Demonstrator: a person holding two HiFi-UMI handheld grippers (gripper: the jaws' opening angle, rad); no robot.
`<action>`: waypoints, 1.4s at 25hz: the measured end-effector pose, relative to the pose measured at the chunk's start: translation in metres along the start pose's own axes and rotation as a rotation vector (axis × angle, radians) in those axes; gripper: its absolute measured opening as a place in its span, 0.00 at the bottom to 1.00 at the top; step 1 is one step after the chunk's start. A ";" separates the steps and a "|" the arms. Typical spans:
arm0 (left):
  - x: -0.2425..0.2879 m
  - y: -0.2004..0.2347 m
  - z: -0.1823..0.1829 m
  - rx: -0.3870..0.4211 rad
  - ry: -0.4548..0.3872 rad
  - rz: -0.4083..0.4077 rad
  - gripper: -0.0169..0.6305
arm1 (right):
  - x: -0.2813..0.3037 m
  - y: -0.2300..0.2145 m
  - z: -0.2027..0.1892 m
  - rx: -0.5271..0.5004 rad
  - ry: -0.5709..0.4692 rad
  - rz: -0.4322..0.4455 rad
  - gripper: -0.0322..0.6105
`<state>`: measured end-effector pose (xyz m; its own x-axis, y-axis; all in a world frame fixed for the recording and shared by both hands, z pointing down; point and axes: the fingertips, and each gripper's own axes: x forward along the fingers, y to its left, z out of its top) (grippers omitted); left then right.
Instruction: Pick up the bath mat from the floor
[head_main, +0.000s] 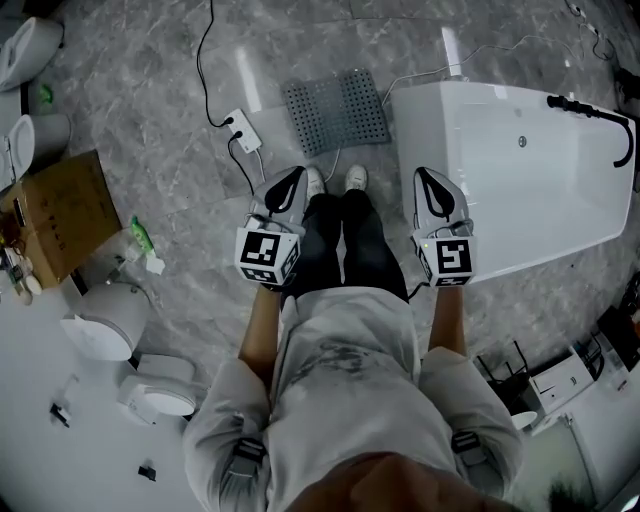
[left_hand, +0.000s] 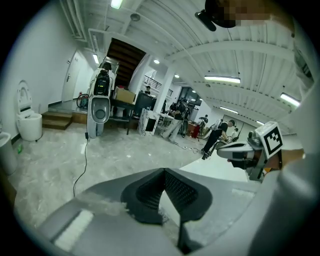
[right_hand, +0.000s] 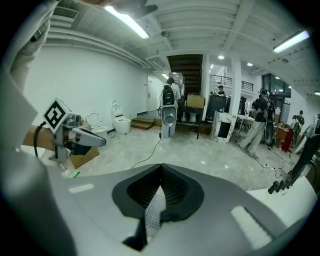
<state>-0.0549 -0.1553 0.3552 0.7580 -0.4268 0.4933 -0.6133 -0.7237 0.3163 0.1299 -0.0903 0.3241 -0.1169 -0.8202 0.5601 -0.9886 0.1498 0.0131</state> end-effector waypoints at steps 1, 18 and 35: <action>0.005 0.002 -0.005 -0.002 0.004 0.004 0.03 | 0.004 -0.002 -0.007 -0.005 0.011 0.005 0.05; 0.098 0.022 -0.117 0.014 0.126 0.025 0.03 | 0.082 -0.044 -0.134 0.002 0.128 0.027 0.05; 0.165 0.087 -0.256 -0.012 0.279 0.103 0.03 | 0.175 -0.047 -0.277 0.056 0.271 0.054 0.08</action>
<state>-0.0401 -0.1493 0.6714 0.6024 -0.3312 0.7263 -0.6878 -0.6771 0.2617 0.1822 -0.0877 0.6510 -0.1473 -0.6329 0.7600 -0.9862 0.1524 -0.0642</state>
